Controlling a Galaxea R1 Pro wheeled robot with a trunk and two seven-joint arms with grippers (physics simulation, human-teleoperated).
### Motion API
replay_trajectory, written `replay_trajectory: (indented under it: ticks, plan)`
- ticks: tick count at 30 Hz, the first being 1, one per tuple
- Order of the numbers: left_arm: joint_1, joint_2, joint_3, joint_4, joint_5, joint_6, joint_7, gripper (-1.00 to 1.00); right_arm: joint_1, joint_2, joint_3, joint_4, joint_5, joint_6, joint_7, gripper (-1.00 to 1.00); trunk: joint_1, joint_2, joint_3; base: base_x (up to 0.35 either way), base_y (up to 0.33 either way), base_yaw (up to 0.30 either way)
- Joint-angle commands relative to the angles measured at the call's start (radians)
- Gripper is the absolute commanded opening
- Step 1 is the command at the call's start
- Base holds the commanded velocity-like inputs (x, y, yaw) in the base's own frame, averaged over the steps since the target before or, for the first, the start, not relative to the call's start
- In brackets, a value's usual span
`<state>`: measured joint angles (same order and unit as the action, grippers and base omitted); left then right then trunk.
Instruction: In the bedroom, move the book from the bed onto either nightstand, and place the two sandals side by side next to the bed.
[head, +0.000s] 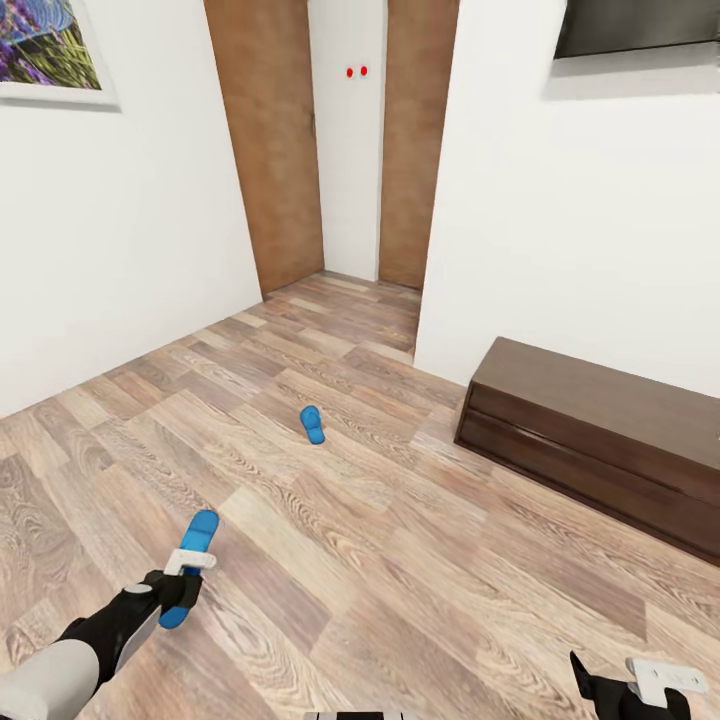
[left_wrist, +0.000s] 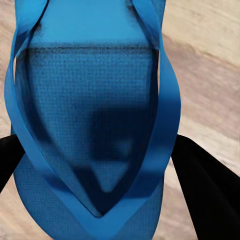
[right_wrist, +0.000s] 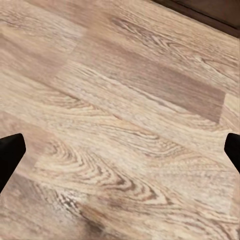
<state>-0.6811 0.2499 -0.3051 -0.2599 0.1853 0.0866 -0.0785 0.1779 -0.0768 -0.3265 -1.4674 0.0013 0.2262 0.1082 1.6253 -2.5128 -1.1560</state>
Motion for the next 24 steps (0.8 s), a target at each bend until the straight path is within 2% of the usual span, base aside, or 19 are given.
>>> replay_trajectory:
  ticks: [1,4,9,14,21,24]
  plan:
    - [0.000,0.000,-0.003,0.000,0.011,0.005,-0.001,-1.00,0.000,0.000,-0.001,0.000,0.001,0.005,0.005,1.00,-0.001,0.000,0.003,0.000,0.000,0.000]
    - [0.003,-0.002,0.007,0.007,0.021,-0.003,-0.002,-1.00,0.000,-0.001,-0.002,0.007,0.001,0.005,0.005,1.00,-0.002,0.001,0.015,0.000,0.000,0.000]
    - [0.003,-0.003,0.029,0.009,0.063,-0.026,-0.001,-1.00,0.000,-0.001,-0.002,0.017,0.002,0.005,0.005,1.00,-0.004,0.002,0.034,0.000,0.000,0.000]
    - [0.004,-0.002,0.037,0.010,0.079,-0.033,0.000,-1.00,-0.001,-0.001,-0.002,0.025,0.003,0.004,0.005,1.00,-0.006,0.003,0.054,0.000,0.000,0.000]
    - [0.005,-0.001,0.039,0.010,0.120,-0.037,-0.001,-1.00,-0.013,-0.001,-0.002,0.044,0.003,0.003,0.005,1.00,-0.010,0.005,0.081,0.000,0.000,0.000]
    - [0.005,-0.001,0.039,0.010,0.128,-0.038,-0.001,-1.00,-0.015,-0.001,-0.002,0.052,0.003,0.003,0.005,1.00,-0.010,0.005,0.081,0.000,0.000,0.000]
